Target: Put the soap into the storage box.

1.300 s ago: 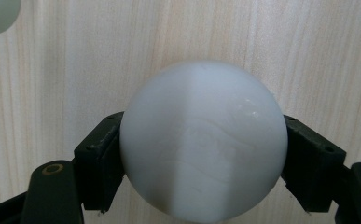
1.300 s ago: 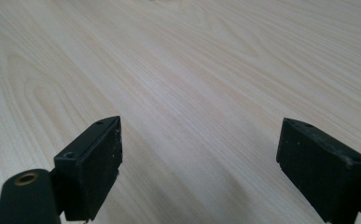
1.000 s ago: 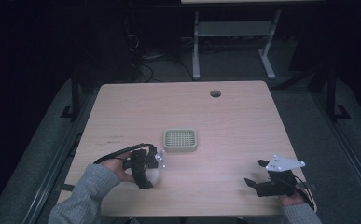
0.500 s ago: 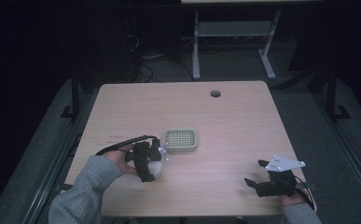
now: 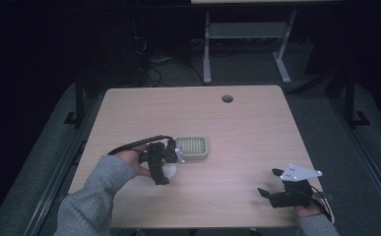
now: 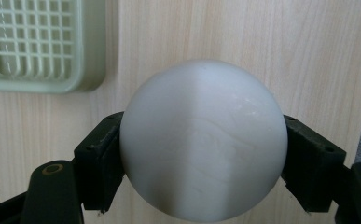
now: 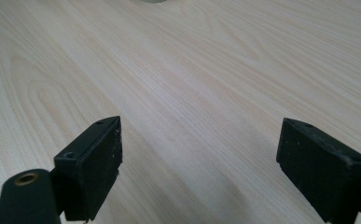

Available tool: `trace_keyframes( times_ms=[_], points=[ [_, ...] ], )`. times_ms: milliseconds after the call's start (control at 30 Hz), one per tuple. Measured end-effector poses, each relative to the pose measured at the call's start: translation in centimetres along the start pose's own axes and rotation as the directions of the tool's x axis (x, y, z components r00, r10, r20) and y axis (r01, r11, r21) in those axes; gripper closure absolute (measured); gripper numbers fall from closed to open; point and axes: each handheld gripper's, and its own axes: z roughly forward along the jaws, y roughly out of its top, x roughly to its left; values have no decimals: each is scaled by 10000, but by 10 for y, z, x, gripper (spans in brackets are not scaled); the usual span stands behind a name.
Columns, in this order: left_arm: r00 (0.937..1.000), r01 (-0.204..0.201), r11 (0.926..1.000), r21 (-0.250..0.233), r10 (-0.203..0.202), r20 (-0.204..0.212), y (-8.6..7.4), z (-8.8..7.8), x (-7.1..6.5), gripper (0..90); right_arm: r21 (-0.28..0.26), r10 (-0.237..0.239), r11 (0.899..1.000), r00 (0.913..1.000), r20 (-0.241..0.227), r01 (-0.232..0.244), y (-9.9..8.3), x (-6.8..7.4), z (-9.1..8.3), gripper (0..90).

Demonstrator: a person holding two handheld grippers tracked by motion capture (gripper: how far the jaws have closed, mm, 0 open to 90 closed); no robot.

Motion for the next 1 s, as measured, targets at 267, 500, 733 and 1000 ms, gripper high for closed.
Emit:
trace_keyframes(
  times_ms=[267,500,733,1000],
  points=[
    [10000,-56,10000,-71,56,6,9,-3,7,237,17,35,10000,10000,-5,-35,0,1,0,137],
    [10000,-7,10000,-30,7,39,12,-4,12,237,-12,71,10000,10000,-16,-71,0,1,0,138],
    [10000,9,10000,19,-9,53,14,-4,17,237,-14,41,10000,10000,-10,-41,0,1,0,137],
    [9998,-192,9997,146,193,-80,22,-6,19,237,-68,114,9999,9999,-7,-114,0,1,-1,137]
  ],
)
